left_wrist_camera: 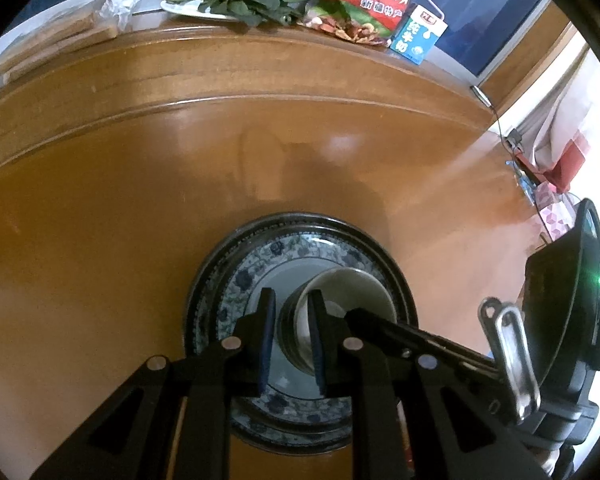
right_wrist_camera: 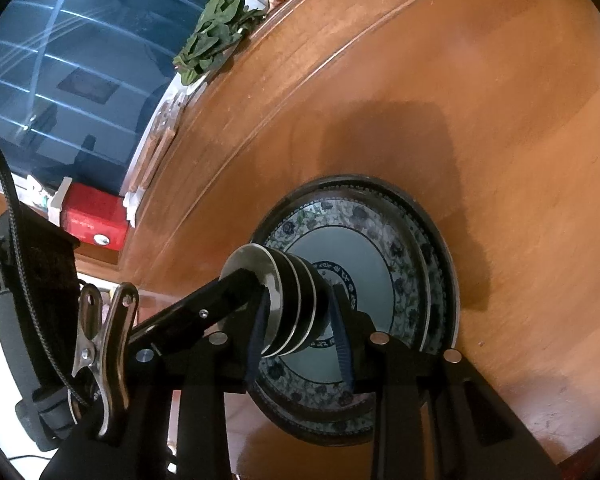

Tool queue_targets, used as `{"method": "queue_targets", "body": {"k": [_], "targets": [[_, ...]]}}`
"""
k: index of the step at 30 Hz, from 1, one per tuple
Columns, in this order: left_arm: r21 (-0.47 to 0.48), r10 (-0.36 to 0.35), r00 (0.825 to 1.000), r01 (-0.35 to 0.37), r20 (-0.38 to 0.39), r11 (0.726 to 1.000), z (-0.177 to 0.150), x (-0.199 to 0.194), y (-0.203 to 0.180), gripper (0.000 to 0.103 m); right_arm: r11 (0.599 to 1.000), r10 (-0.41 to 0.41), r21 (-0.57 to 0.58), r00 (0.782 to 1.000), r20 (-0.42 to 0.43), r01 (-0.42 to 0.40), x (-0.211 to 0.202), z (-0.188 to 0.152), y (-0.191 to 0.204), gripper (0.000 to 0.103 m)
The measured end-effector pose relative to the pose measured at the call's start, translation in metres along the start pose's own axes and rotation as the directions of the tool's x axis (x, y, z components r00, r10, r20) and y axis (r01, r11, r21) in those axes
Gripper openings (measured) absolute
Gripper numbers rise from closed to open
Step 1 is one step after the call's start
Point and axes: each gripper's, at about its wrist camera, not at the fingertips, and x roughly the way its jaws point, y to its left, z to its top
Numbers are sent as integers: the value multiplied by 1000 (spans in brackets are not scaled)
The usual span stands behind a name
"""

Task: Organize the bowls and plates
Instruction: 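Lower the bowl stack onto the center of the plates with the right gripper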

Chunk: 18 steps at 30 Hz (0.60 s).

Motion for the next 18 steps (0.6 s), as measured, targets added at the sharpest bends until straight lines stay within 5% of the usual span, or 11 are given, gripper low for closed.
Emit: {"method": "queue_targets", "body": {"k": [18], "targets": [[33, 26, 998, -29, 64, 999, -1, -27, 4, 30, 998, -20, -65, 994, 112, 27, -25, -4, 17, 40]]}}
